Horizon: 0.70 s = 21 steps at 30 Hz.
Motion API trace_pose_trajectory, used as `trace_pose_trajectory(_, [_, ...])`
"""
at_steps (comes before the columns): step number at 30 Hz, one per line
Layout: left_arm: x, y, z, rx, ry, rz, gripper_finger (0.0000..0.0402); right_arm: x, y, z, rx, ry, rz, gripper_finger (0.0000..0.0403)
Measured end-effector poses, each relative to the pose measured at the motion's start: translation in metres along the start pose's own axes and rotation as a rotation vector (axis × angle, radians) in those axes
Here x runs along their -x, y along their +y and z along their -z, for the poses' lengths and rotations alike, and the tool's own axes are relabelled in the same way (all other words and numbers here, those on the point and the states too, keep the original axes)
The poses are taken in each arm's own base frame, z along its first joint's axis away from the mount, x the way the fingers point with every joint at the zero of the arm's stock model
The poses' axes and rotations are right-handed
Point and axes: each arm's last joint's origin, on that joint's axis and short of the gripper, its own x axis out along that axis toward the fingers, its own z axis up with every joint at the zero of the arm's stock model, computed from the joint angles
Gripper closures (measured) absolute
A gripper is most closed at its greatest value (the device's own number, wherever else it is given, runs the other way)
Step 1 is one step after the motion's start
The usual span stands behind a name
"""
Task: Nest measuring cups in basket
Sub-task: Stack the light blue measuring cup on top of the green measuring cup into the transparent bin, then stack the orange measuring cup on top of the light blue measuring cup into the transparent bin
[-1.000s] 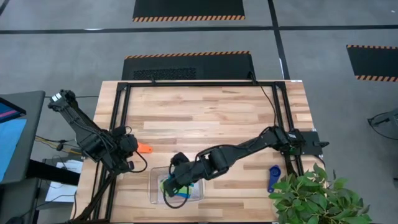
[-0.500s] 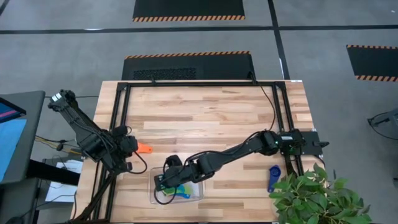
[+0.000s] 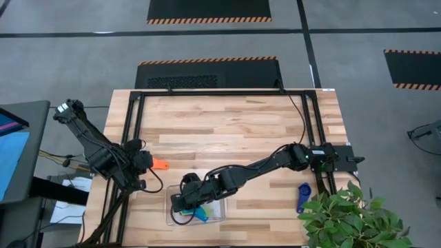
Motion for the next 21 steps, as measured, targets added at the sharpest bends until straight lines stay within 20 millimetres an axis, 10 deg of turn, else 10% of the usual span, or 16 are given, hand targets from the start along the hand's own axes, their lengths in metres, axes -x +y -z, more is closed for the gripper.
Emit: trace_pose_trajectory(21, [0.000,0.000,0.000,0.010,0.001,0.005,0.0401,-0.004,-0.004,-0.018,-0.020,0.035,0.006,0.0275])
